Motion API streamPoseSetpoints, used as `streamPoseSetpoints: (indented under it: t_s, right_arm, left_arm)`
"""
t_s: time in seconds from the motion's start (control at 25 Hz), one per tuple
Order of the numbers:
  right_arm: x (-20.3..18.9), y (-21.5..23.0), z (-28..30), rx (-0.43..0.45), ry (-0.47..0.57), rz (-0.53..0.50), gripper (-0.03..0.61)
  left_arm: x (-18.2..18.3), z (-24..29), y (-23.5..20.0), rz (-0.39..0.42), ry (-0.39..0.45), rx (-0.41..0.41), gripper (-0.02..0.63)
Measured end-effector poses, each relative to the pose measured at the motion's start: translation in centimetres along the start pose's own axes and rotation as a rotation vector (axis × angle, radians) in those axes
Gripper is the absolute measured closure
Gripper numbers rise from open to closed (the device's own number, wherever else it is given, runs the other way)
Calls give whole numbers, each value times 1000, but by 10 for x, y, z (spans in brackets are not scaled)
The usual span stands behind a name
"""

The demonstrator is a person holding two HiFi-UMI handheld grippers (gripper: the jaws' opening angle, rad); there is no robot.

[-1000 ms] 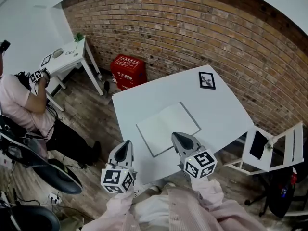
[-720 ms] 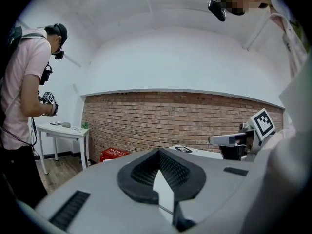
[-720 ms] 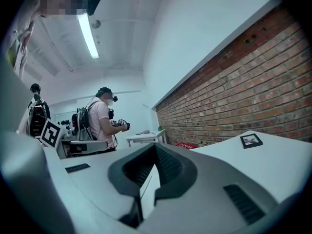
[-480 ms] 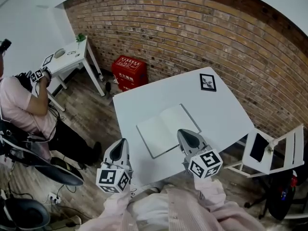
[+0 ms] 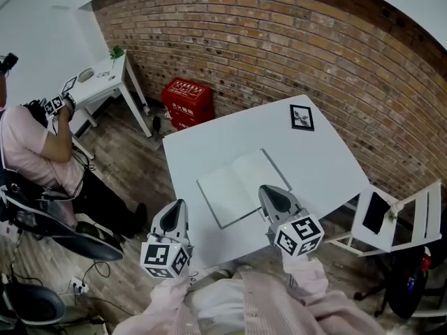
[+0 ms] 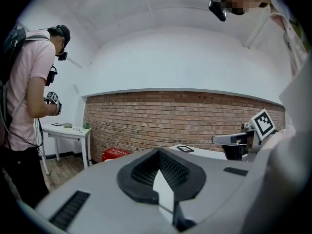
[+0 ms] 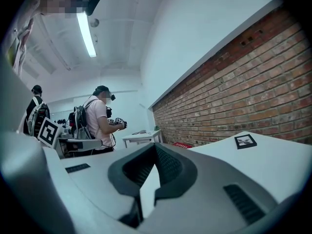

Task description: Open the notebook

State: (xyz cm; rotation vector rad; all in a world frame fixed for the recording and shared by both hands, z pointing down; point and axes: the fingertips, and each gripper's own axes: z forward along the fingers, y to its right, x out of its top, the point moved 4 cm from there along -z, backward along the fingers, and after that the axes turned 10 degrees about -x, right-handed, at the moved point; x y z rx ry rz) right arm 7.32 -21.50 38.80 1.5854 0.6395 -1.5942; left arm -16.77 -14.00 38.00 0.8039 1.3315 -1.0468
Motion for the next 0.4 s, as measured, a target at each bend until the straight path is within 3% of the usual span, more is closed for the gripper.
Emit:
streamPoseSetpoints:
  t_s: [0.4]
  right_arm:
    - [-5, 5, -3, -10, -11, -14, 575]
  left_arm:
    - [-6, 1, 1, -11, -8, 3, 621]
